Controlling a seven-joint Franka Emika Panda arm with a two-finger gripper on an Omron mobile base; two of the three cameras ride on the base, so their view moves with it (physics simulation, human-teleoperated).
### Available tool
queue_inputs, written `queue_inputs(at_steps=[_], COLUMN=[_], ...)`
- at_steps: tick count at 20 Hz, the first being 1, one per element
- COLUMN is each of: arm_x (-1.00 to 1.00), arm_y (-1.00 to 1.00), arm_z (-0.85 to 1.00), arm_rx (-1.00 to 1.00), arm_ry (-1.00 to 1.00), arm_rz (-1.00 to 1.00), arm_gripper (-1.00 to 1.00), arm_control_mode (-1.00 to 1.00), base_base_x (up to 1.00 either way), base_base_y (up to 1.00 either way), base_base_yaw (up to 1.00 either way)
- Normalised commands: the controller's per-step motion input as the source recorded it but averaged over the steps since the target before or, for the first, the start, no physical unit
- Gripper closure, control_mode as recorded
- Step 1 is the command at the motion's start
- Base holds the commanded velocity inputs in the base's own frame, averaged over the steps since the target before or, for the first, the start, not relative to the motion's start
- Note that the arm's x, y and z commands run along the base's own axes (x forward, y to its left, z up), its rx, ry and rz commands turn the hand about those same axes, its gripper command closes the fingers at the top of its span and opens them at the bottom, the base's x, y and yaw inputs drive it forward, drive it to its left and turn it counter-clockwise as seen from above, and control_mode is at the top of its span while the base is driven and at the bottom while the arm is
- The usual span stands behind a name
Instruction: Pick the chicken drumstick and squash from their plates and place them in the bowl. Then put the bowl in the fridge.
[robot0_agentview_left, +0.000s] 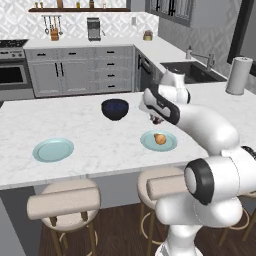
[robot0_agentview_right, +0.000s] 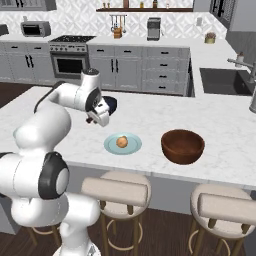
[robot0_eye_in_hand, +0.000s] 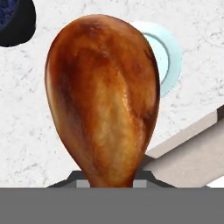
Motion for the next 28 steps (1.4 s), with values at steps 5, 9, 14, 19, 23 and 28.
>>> queue_inputs(at_steps=[5, 9, 14, 19, 23, 28], arm_x=[-0.04, 0.0, -0.02, 0.0, -0.05, 0.0], arm_y=[-1.0, -1.0, -1.0, -1.0, -0.99, -0.71], arm_z=[0.0, -0.01, -0.07, -0.15, -0.45, -0.45], arm_rx=[0.0, -0.02, -0.03, -0.07, -0.14, -0.16], arm_ry=[0.01, 0.03, 0.02, 0.03, 0.05, 0.02], arm_rz=[-0.15, -0.06, 0.0, -0.01, 0.0, 0.0], arm_gripper=[1.0, 1.0, 1.0, 1.0, 1.0, 1.0], arm_control_mode=[-1.0, -1.0, -1.0, -1.0, -1.0, -1.0], base_base_x=[0.0, 0.0, 0.0, 0.0, 0.0, 0.0], base_base_y=[0.0, 0.0, 0.0, 0.0, 0.0, 0.0], base_base_yaw=[0.0, 0.0, 0.0, 0.0, 0.0, 0.0])
